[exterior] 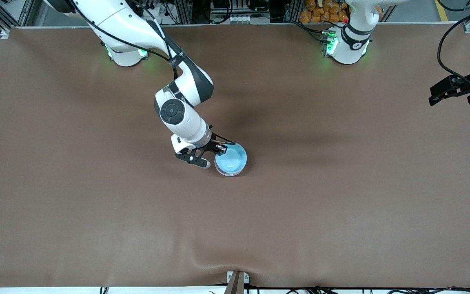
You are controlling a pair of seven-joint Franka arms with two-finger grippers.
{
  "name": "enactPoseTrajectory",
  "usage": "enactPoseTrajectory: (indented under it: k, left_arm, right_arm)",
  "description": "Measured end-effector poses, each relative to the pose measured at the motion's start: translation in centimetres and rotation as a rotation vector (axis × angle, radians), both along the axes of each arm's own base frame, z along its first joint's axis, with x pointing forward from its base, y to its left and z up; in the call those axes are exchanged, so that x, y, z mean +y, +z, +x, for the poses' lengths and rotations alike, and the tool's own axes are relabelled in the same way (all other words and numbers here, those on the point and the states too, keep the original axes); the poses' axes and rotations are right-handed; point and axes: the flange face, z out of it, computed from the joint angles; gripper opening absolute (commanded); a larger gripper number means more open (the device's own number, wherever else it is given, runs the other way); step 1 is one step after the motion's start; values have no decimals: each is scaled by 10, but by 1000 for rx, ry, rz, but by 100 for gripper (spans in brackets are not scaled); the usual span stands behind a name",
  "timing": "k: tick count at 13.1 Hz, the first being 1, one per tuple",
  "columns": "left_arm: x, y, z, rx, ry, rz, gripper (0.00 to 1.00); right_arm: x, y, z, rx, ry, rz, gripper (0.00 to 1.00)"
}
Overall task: Stack pink and blue bowls on white bowl
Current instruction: 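Lower the blue bowl into the pink bowl and open the right gripper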
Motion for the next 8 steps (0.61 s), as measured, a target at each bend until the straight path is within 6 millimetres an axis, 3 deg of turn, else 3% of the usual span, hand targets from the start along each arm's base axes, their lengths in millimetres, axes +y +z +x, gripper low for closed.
enactPoseTrajectory:
  k: [5, 8]
  left_arm:
    - [-1, 2, 0, -5, -6, -5, 100]
    - [-2, 2, 0, -5, -6, -5, 100]
  right_arm:
    - [-4, 5, 8, -13, -12, 3, 100]
    - [-28, 18, 32, -35, -44, 5, 100]
